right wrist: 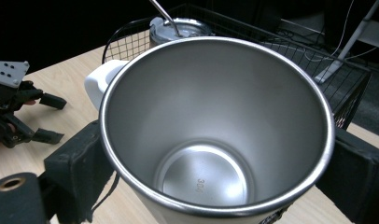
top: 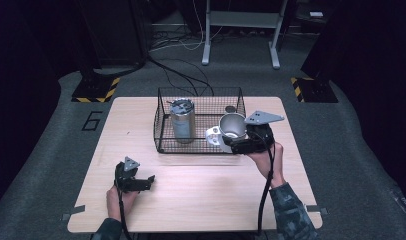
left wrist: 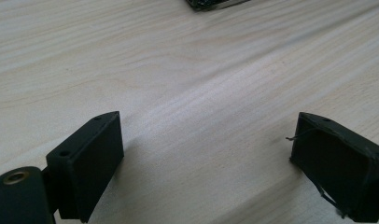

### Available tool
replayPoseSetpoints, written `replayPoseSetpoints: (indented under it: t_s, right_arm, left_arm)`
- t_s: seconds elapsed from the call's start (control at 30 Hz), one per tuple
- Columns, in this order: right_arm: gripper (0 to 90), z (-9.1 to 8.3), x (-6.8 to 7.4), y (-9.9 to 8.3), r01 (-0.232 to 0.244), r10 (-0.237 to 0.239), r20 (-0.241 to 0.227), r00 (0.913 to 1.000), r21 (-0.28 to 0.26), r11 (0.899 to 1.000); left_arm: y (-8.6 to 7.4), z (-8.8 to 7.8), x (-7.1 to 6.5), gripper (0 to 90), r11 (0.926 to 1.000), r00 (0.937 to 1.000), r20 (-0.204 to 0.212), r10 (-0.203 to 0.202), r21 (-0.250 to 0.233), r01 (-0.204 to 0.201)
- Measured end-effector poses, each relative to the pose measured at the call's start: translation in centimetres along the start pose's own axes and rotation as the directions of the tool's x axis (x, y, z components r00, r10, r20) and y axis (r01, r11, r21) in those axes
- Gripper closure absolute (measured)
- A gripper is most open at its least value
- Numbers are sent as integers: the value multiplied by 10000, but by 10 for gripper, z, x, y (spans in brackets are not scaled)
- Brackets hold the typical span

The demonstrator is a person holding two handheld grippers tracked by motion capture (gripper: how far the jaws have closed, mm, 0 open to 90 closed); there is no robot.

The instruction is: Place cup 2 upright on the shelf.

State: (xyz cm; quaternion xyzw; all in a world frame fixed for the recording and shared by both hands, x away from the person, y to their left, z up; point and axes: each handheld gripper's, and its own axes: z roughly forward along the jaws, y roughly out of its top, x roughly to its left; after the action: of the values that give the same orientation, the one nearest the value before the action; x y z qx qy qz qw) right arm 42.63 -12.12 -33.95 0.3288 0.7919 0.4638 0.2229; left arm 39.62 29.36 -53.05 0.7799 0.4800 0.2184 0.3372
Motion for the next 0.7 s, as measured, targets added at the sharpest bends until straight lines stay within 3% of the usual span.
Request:
replayPoseSetpoints:
  t_s: [0.7]
  right_arm:
    - [71,27,-12,27,159,-158,155,9998,-21,9999]
  left_arm:
    - [0,0,0,90,10000,10000,11,-8,-5,8]
